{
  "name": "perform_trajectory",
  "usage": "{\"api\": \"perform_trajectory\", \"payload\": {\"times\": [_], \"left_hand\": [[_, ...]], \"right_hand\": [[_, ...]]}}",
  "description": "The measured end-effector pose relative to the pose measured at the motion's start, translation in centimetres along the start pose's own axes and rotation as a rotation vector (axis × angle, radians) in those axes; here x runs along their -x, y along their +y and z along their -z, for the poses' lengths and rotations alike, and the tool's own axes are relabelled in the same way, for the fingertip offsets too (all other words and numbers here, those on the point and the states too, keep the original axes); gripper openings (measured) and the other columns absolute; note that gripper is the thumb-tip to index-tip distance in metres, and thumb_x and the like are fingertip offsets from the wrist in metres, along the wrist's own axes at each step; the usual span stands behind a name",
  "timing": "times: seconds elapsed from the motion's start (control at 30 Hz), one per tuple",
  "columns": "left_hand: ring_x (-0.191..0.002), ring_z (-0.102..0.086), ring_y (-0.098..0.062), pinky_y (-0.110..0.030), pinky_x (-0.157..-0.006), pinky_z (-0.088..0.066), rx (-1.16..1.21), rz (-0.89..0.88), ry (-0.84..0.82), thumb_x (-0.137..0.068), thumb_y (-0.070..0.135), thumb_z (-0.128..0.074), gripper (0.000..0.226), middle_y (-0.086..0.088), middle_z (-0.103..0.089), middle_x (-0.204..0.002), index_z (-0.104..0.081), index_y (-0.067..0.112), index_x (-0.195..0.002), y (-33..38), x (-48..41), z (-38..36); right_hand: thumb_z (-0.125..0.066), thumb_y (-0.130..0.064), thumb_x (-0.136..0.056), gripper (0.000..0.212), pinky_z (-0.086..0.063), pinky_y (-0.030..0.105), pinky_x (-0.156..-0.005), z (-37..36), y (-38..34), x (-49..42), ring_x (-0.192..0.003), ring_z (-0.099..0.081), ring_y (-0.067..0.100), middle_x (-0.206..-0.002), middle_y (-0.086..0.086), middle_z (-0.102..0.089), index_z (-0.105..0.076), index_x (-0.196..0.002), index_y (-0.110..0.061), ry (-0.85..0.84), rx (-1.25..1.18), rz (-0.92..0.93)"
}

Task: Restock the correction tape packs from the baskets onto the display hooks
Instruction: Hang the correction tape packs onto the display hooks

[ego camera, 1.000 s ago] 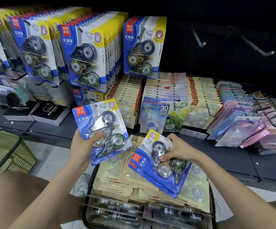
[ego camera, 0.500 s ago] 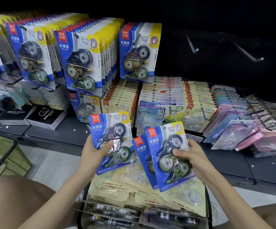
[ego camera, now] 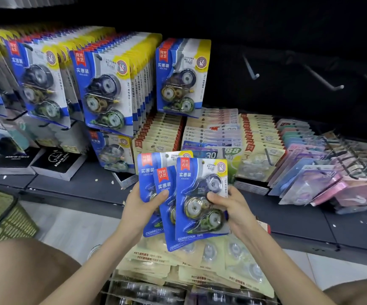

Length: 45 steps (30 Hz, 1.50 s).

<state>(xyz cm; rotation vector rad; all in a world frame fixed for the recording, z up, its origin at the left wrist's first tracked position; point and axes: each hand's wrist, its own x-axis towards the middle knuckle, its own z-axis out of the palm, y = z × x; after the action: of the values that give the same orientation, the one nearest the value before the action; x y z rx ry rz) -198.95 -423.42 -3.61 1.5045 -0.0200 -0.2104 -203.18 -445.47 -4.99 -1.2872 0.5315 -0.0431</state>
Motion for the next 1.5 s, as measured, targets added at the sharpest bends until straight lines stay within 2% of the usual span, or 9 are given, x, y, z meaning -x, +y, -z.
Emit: {"api": "perform_trajectory", "payload": {"times": [0.2, 0.37, 0.5, 0.57, 0.67, 0.9, 1.03, 1.27, 1.5], "left_hand": [[-0.083, -0.072, -0.010, -0.028, -0.069, -0.052, -0.098, -0.111, 0.134, -0.086, 0.014, -0.074, 0.026, 0.016, -0.074, -0.092, -0.062, 0.033, -0.098, 2.2, -0.4, 1.2], [-0.087, -0.064, 0.010, -0.013, -0.070, -0.046, -0.254, -0.317, 0.152, -0.085, 0.016, -0.075, 0.034, 0.034, -0.068, -0.094, -0.058, 0.039, -0.103, 6.3, -1.5, 2.8], [-0.083, -0.059, 0.019, -0.001, -0.070, -0.041, -0.208, -0.494, 0.255, -0.084, 0.010, -0.074, 0.034, 0.033, -0.066, -0.090, -0.060, 0.021, -0.113, 10.1, -3.4, 3.6], [-0.084, -0.059, 0.018, -0.003, -0.074, -0.042, -0.169, -0.561, 0.311, -0.085, 0.009, -0.074, 0.031, 0.023, -0.064, -0.096, -0.062, 0.022, -0.110, 12.0, -4.3, 4.4], [-0.093, -0.062, 0.010, -0.023, -0.089, -0.050, -0.107, -0.652, 0.378, -0.086, 0.011, -0.074, 0.038, 0.019, -0.064, -0.103, -0.054, 0.040, -0.100, 14.3, -5.6, 5.9], [-0.120, -0.061, -0.025, -0.051, -0.104, -0.046, 0.116, -0.756, 0.490, -0.083, 0.028, -0.077, 0.038, -0.006, -0.065, -0.127, -0.055, 0.032, -0.113, 16.5, -8.4, 9.1], [-0.118, -0.063, -0.023, -0.049, -0.103, -0.048, 0.131, -0.739, 0.481, -0.081, 0.031, -0.076, 0.039, -0.007, -0.065, -0.126, -0.054, 0.032, -0.113, 16.6, -8.7, 9.2], [-0.116, -0.063, -0.019, -0.045, -0.102, -0.049, 0.130, -0.744, 0.469, -0.081, 0.027, -0.076, 0.036, 0.011, -0.067, -0.117, -0.055, 0.037, -0.109, 15.6, -8.8, 9.7], [-0.116, -0.064, -0.019, -0.048, -0.102, -0.049, 0.177, -0.708, 0.474, -0.081, 0.025, -0.076, 0.036, 0.004, -0.067, -0.120, -0.056, 0.033, -0.110, 15.3, -9.3, 9.5]], "right_hand": [[-0.081, -0.001, -0.072, 0.053, -0.060, 0.041, -0.077, 0.7, -2.8, -0.6, -0.089, -0.073, 0.028, -0.104, 0.014, -0.073, -0.054, -0.118, -0.002, 0.109, 0.052, 0.085], [-0.078, -0.004, -0.078, 0.044, -0.057, 0.039, -0.084, -0.3, -7.4, -0.5, -0.094, -0.071, 0.017, -0.110, 0.004, -0.072, -0.056, -0.114, -0.018, 0.136, 0.166, 0.344], [-0.074, -0.013, -0.085, 0.030, -0.056, 0.029, -0.080, -3.4, -11.8, 0.0, -0.096, -0.069, 0.007, -0.106, -0.007, -0.071, -0.058, -0.108, -0.024, 0.088, 0.261, 0.579], [-0.074, -0.015, -0.086, 0.026, -0.055, 0.030, -0.081, -4.8, -13.5, -0.3, -0.095, -0.069, 0.008, -0.106, -0.005, -0.071, -0.059, -0.107, -0.023, 0.093, 0.291, 0.649], [-0.075, -0.021, -0.086, 0.024, -0.056, 0.039, -0.083, -6.7, -15.5, -1.0, -0.095, -0.068, 0.013, -0.102, -0.006, -0.070, -0.059, -0.103, -0.026, 0.129, 0.324, 0.735], [-0.075, -0.016, -0.085, 0.028, -0.058, 0.037, -0.078, -10.3, -17.1, -2.9, -0.085, -0.067, 0.003, -0.096, -0.009, -0.068, -0.059, -0.107, -0.015, 0.109, 0.392, 0.762], [-0.076, -0.016, -0.085, 0.025, -0.054, 0.026, -0.073, -10.6, -17.2, -3.2, -0.083, -0.065, -0.001, -0.095, -0.010, -0.068, -0.058, -0.101, -0.022, 0.134, 0.403, 0.762], [-0.076, -0.022, -0.085, 0.026, -0.057, 0.028, -0.078, -10.8, -16.8, -3.7, -0.090, -0.068, 0.005, -0.100, -0.007, -0.070, -0.055, -0.096, -0.035, 0.217, 0.377, 0.768], [-0.058, -0.030, -0.098, 0.013, -0.053, 0.046, -0.095, -12.0, -16.3, -8.2, -0.101, -0.063, 0.014, -0.107, -0.008, -0.063, -0.050, -0.108, -0.027, 0.226, 0.343, 0.633]]}}
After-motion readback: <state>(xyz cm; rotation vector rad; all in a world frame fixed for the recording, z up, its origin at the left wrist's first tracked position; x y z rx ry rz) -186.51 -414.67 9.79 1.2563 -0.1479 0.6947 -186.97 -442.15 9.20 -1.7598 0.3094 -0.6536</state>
